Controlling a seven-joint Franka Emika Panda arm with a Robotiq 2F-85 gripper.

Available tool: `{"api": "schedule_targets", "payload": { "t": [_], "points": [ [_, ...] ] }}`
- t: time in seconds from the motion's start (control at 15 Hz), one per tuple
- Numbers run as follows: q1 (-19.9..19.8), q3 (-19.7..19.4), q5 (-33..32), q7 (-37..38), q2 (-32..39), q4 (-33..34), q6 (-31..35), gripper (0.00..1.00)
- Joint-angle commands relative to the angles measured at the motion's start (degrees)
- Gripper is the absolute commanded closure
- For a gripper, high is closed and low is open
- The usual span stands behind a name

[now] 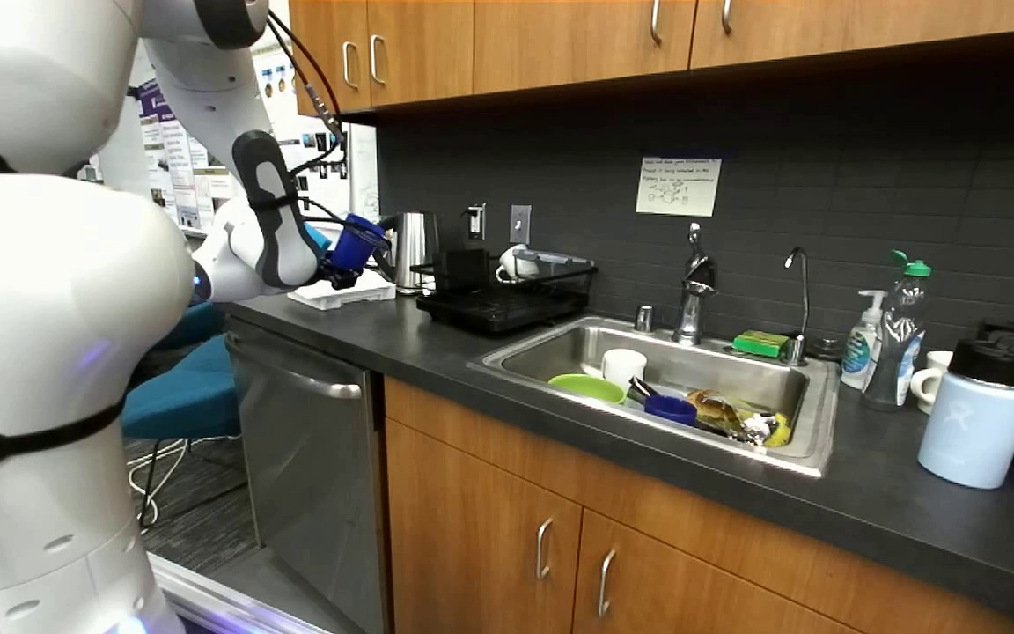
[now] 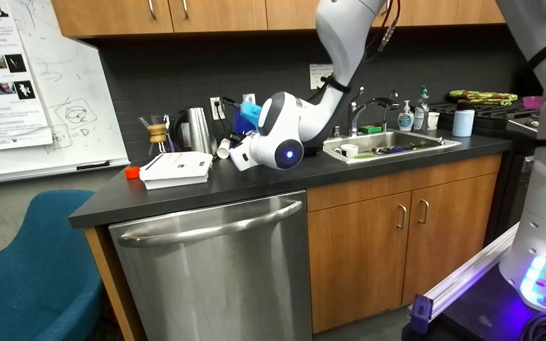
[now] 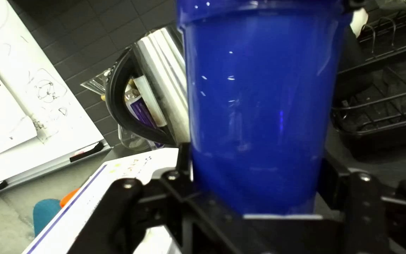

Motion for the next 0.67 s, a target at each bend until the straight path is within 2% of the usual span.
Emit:
{"api": "schedule_targets", "payload": {
  "t": [0.0,0.6],
  "points": [
    [-0.1,1.3,-0.4,-2.1,2.5,1.7,-0.2,0.45],
    [0.2,1.2,0.2,-6.0,6.0,4.4,0.4,0.45]
  ]
}}
